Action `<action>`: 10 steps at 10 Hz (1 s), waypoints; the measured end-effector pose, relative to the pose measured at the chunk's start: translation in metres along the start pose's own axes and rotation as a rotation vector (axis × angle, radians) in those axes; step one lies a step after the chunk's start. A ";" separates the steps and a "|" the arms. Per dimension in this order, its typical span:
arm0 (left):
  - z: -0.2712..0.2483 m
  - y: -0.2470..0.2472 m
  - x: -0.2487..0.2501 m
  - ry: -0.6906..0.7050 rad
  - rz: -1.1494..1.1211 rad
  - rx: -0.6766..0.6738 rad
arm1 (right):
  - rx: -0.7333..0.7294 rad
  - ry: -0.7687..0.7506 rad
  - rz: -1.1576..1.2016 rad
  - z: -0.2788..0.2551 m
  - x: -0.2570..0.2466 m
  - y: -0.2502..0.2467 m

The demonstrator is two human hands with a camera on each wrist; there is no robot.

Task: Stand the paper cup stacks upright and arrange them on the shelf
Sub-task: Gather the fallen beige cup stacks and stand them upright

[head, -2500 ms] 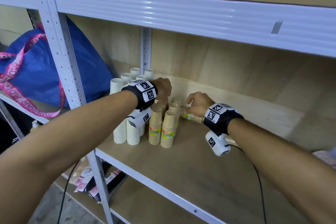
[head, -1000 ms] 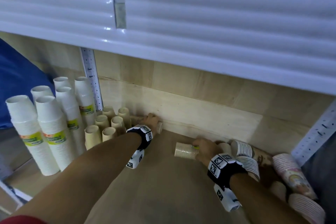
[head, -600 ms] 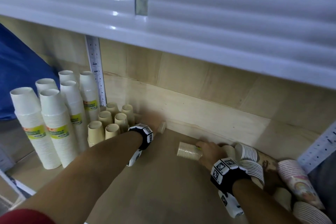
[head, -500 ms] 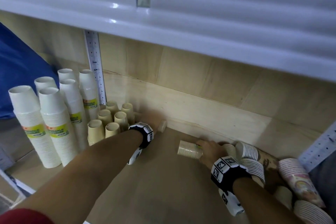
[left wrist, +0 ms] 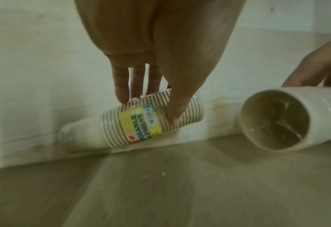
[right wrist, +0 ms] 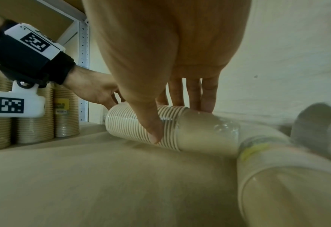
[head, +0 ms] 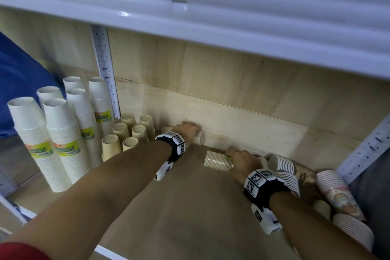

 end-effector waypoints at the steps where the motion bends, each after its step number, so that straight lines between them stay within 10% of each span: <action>1: -0.008 -0.012 0.016 0.047 -0.025 -0.010 | -0.016 -0.006 -0.020 -0.004 -0.005 -0.010; 10: -0.128 0.009 0.075 0.227 0.151 -0.250 | -0.152 0.017 0.067 -0.089 -0.059 0.041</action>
Point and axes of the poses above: each hand's wrist, its own z-axis towards the middle knuckle, its own y-axis out of the palm, x = y × z, the point moved 4 cm from there along z, towards the middle knuckle, and after that the axes turned 12 degrees about -y, right-handed, at the moved point
